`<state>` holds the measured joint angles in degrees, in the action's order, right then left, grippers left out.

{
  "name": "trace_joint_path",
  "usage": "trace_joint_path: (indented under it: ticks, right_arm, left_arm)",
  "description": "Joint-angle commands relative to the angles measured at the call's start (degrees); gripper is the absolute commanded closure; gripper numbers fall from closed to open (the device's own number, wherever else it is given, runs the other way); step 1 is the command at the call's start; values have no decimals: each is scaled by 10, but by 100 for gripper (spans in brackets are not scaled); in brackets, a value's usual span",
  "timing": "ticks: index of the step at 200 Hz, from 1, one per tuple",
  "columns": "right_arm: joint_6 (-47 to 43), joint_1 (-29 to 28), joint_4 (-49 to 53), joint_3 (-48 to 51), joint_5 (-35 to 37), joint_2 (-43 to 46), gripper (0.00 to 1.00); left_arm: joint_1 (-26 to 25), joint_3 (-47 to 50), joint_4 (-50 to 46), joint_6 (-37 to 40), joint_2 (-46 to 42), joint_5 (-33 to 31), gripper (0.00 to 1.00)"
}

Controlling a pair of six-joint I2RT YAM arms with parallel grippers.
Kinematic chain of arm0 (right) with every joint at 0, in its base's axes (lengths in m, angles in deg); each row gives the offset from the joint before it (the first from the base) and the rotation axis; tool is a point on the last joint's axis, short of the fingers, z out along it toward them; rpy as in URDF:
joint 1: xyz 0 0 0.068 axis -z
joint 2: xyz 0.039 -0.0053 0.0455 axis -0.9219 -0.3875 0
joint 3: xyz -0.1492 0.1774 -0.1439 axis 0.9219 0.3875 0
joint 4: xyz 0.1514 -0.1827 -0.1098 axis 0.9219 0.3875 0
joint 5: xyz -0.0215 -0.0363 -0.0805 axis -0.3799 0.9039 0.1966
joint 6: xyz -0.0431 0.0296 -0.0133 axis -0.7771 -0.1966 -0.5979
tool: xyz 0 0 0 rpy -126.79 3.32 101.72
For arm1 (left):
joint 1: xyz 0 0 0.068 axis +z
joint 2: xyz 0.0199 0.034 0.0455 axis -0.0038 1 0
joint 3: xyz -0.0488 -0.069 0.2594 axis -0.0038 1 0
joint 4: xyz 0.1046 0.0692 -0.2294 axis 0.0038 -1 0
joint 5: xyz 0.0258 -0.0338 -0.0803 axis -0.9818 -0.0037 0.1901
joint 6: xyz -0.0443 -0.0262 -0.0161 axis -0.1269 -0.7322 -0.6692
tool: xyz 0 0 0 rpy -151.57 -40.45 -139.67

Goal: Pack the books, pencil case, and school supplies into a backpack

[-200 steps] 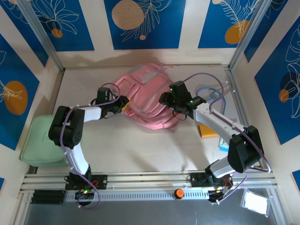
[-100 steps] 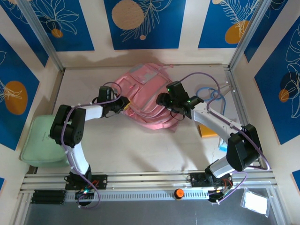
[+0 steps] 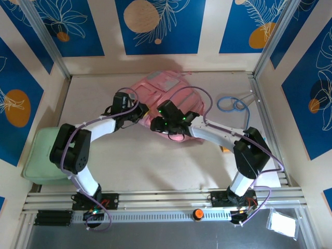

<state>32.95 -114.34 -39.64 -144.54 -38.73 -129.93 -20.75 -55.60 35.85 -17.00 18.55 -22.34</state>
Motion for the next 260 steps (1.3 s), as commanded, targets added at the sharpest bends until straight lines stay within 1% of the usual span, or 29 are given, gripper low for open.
trace_joint_path:
  ticks: [1,32,53,85,115,134,170,203,260]
  right_arm:
    - [15,-11,3,-30,43,-20,54]
    - [20,-29,30,-71,121,-60,64]
    - [29,-28,31,-72,159,-70,69]
    - [34,-25,29,-70,167,-82,74]
    - [36,-22,31,-78,162,-96,74]
    - [34,-20,34,-86,159,-108,80]
    - [30,-13,30,-89,165,-122,81]
    - [14,-10,27,-109,200,-145,77]
    - [-11,-10,-1,-134,243,-177,78]
  left_arm:
    - [-17,-8,32,-20,-27,4,100]
    - [-24,-6,51,-37,-18,6,100]
    - [-25,-7,50,-39,-17,10,100]
    - [-24,-7,50,-41,-17,13,100]
    - [-24,-10,49,-40,-16,16,100]
    - [-24,-10,50,-41,-17,18,100]
    - [-25,-18,37,-34,-19,26,100]
    - [-27,-19,34,-33,-19,27,100]
    - [-27,-20,29,-32,-20,25,100]
